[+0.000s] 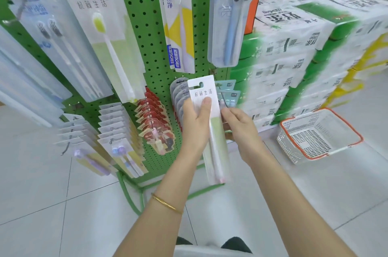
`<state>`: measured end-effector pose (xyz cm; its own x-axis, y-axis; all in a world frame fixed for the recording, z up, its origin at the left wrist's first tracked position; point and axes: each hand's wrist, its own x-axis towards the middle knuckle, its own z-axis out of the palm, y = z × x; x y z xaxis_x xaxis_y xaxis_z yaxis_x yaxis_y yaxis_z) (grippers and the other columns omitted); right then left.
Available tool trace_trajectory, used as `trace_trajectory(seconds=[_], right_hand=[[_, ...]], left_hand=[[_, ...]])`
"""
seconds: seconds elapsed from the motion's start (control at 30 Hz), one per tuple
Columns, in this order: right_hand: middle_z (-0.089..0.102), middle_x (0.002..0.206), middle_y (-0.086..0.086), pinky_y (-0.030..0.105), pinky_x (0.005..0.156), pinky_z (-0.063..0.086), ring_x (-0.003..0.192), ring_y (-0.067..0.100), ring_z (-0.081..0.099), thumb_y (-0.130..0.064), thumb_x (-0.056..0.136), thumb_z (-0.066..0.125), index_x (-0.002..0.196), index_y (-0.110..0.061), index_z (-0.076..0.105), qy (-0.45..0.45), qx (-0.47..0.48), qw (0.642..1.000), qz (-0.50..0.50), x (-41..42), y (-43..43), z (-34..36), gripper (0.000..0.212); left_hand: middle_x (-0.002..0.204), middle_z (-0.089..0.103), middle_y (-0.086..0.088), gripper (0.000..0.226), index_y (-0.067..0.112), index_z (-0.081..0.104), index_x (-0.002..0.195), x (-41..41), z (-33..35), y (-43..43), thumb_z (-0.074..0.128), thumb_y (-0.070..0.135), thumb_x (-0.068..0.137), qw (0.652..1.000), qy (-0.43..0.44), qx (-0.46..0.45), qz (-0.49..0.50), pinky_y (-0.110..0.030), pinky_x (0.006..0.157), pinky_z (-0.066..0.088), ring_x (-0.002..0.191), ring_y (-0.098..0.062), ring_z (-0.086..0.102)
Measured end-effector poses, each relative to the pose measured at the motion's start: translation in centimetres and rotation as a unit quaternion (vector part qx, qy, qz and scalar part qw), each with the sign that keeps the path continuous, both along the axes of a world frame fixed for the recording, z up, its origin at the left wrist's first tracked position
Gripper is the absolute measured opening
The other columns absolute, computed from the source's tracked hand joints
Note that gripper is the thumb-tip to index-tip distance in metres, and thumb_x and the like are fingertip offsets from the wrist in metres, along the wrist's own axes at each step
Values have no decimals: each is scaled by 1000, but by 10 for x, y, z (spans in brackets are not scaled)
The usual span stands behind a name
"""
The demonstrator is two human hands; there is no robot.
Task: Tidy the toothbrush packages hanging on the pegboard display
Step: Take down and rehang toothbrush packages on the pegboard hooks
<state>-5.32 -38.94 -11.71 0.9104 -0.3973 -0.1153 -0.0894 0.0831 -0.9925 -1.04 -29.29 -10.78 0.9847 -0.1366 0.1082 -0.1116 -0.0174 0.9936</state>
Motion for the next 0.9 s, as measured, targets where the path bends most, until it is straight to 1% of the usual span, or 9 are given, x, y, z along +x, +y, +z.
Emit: trace_trajectory(seconds=[0.1,0.2,0.3,0.4,0.47,0.57,0.73,0.83,0.9], right_hand=[[45,61,-13,26,60,33,60,9,38,-25,95,56,67,-21,53,-11,-31,999,17,-6,8,-18,28],[47,69,0,27,62,33,67,12,40,-19,92,56,69,-12,53,-38,-5,999,-27,-3,15,-22,24],[55,72,7,29,65,40,70,17,48,-14,94,55,68,-17,57,-45,140,988,-44,5,17,-19,27],[58,60,-1,21,57,45,57,10,54,-7,96,51,68,-13,52,-45,223,972,-57,9,7,-13,28],[57,54,-5,19,53,46,50,6,53,-7,96,50,68,-13,49,-50,256,963,-74,11,-3,-11,28],[61,59,-1,21,53,51,53,9,58,-9,96,52,71,-13,51,-48,269,957,-102,14,-15,-7,25],[60,57,-2,24,55,53,53,11,59,-12,97,52,75,-13,49,-42,298,946,-121,15,-20,-7,22],[61,55,-1,24,53,53,50,11,59,-13,98,49,76,-11,50,-46,301,944,-128,15,-25,-4,22],[61,59,1,25,52,53,51,12,59,-15,99,49,78,-11,50,-40,290,947,-133,15,-28,-4,22]], left_hand=[[98,59,10,25,8,50,114,9,-2,-4,51,26,98,1000,15,2,26,-8,68,41,81,9,55],[102,62,3,32,8,50,117,10,-5,-11,50,33,96,998,-28,43,46,-26,76,48,87,-7,60],[132,52,-5,51,12,35,139,0,-11,-17,46,35,95,982,-88,162,45,-33,96,43,117,-19,51],[148,34,-15,64,8,13,150,-18,-18,-16,45,27,98,961,-121,247,3,-35,107,30,134,-27,34],[148,31,-17,69,10,4,152,-26,-23,-15,44,29,98,944,-130,299,-49,-40,108,29,135,-30,32],[147,25,-16,77,17,-7,152,-34,-25,-15,44,35,97,915,-124,364,-122,-45,102,35,131,-35,35],[149,18,-16,79,23,-17,149,-29,-18,-7,38,45,98,843,-118,481,-211,-45,95,40,128,-37,40],[145,22,-12,95,32,-27,145,-29,-17,1,50,48,92,814,-84,507,-272,-44,91,45,119,-33,48],[143,24,-11,105,37,-29,142,-30,-17,3,59,50,86,806,-74,511,-288,-44,89,47,115,-31,51]])
